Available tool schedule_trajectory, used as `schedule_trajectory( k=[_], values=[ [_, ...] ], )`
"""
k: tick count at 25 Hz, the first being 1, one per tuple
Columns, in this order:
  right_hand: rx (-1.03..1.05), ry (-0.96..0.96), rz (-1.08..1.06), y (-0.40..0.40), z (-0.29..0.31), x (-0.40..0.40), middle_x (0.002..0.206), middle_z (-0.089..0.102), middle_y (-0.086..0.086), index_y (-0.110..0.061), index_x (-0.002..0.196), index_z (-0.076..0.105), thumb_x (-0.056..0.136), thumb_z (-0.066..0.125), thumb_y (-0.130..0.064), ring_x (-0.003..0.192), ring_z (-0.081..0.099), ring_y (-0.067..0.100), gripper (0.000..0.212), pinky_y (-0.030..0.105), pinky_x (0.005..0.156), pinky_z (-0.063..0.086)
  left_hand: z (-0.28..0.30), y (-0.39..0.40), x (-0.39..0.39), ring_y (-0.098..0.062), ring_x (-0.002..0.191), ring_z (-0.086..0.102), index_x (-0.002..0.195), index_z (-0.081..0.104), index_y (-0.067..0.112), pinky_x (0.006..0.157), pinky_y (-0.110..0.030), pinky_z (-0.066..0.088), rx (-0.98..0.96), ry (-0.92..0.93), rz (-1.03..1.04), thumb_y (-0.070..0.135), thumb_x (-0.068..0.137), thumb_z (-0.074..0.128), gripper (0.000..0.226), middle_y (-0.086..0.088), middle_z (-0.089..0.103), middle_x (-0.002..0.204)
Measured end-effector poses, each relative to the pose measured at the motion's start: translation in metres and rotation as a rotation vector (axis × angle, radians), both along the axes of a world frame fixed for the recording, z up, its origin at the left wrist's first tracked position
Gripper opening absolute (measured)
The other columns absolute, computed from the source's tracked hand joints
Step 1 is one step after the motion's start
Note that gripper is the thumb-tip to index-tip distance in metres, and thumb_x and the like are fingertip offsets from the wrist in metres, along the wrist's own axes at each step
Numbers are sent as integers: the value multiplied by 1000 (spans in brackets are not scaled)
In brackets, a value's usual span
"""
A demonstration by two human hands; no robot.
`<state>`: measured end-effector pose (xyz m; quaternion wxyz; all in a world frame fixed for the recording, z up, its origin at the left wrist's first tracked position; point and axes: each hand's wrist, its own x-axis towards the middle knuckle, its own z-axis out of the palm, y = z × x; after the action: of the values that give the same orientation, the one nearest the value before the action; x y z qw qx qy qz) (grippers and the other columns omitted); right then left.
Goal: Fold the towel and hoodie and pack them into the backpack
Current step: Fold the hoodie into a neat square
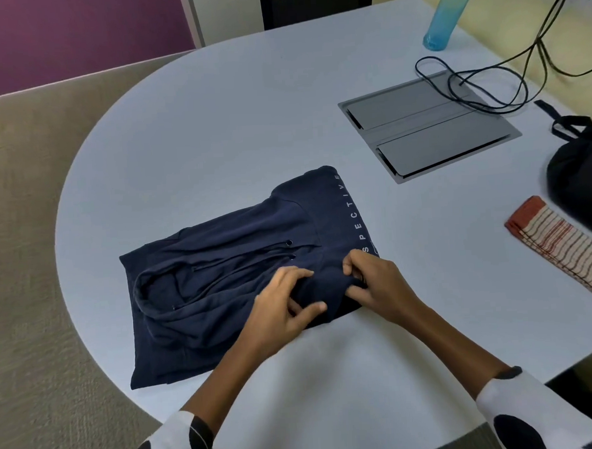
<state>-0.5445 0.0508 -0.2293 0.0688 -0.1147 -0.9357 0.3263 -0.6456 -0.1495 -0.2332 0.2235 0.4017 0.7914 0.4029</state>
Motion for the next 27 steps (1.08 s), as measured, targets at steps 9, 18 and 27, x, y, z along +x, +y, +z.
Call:
schedule_trajectory(
  k=[9, 18, 27],
  values=[
    [229, -23, 215, -11, -7, 4, 76, 49, -8, -21, 80, 41, 63, 62, -11, 67, 41, 13, 29, 21, 59, 31, -17, 12, -3, -15, 53, 46, 78, 52, 12, 38, -22, 27, -111, 855, -5, -6, 66, 70, 29, -2, 55, 77],
    [235, -291, 336, -23, -30, -5, 79, 55, -8, -20, 83, 58, 79, 56, -57, 74, 53, 12, 37, 24, 68, 37, -50, -12, 7, -10, 38, 42, 100, 49, 16, 35, -21, 24, -416, 831, -278, 4, 40, 85, 72, 2, 53, 70],
    [259, -252, 256, -47, -53, -41, 86, 53, -7, -22, 84, 47, 70, 72, -54, 80, 50, 14, 43, 26, 73, 25, -44, -44, -36, -29, 98, 56, 120, 50, 16, 78, -42, 36, -482, 796, 144, 44, 62, 78, 70, -11, 55, 117]
  ],
)
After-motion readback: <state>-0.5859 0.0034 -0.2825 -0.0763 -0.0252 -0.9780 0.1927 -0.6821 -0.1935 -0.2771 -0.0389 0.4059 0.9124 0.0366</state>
